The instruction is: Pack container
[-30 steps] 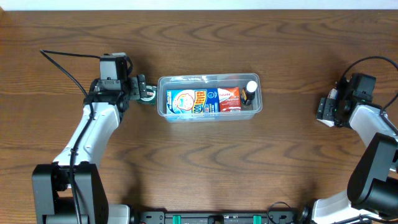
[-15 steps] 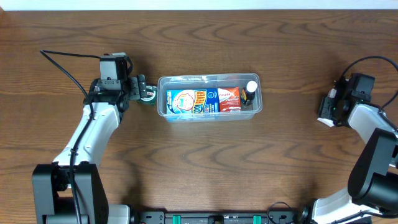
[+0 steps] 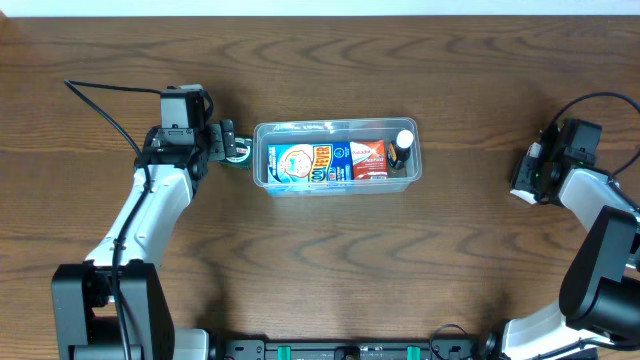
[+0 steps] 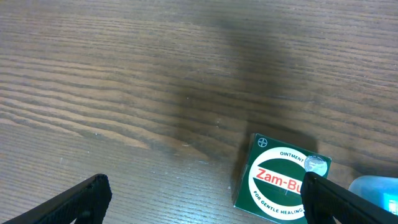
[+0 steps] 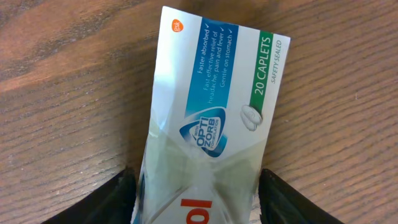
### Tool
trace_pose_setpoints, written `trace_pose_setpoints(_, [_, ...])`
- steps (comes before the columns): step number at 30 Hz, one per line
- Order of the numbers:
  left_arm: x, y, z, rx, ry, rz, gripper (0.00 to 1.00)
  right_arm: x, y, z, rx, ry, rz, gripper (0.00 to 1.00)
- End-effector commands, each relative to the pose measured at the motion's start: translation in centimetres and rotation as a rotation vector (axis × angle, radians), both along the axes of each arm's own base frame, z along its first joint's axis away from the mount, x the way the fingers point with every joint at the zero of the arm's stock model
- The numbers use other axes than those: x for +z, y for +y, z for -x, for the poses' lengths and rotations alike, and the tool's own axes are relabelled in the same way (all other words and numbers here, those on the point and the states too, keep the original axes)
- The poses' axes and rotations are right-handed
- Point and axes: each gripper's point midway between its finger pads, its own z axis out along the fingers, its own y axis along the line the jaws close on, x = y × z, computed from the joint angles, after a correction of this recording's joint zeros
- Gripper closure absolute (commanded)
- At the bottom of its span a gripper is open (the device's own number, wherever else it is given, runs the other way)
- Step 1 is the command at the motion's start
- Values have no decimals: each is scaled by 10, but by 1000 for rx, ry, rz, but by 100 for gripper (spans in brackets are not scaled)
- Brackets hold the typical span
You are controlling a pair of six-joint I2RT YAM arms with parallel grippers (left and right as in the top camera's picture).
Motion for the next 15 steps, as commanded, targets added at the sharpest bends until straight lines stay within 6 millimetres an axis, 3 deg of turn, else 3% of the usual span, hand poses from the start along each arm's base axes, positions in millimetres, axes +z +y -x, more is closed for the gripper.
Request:
trace_pose_setpoints(1, [4, 2, -4, 6, -10, -2, 2, -5, -2, 5, -31, 13, -6, 40])
trace_pose_setpoints(6, [4, 2, -4, 6, -10, -2, 2, -6, 4, 4, -19, 11, -36, 41])
trace_pose_setpoints(10, [4, 2, -4, 6, -10, -2, 2, -6, 6, 3, -12, 6, -51, 57])
trace_pose_setpoints(15, [4, 2, -4, 7, -10, -3, 2, -6, 6, 3, -27, 3, -56, 58])
